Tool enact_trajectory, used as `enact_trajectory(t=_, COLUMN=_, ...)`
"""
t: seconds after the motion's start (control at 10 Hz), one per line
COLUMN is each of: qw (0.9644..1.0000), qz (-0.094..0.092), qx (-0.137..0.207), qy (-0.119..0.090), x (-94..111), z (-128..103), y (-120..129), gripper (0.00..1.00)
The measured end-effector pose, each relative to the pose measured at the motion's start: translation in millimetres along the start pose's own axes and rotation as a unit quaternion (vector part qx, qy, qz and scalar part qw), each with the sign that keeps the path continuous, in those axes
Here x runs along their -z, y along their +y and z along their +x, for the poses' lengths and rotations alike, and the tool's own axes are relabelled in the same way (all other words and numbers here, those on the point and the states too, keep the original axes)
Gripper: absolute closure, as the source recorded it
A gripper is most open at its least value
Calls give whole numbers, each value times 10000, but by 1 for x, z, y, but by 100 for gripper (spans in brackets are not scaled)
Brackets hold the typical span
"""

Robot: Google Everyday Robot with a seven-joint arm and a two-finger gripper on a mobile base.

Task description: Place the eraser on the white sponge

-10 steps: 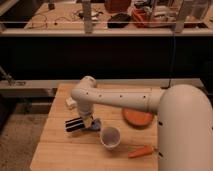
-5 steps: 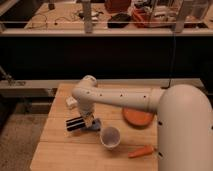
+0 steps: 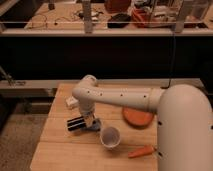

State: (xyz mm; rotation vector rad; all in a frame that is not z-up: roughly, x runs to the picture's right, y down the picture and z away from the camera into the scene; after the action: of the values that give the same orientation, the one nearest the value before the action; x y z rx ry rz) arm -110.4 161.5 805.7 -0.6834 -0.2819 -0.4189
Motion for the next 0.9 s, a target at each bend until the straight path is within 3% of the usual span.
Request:
enact_trajectory(t=0.1, qw=10000, qz=-1, qx=2, qy=5, x=0, z=1, y=0, gripper=68)
enact_trajectory(t=0.3, qw=10000, qz=-7, qx=1, qy=16, x=0, z=2, y=-1, gripper=70)
enact_trajectory(t=0.5, qw=10000, qz=-9, qx=29, qy=29, x=1, z=3, y=-2, gripper=63)
enact_trajectory(t=0.9, qw=10000, qz=-10, qx=81, qy=53, x=1, z=6, y=-3, gripper=28)
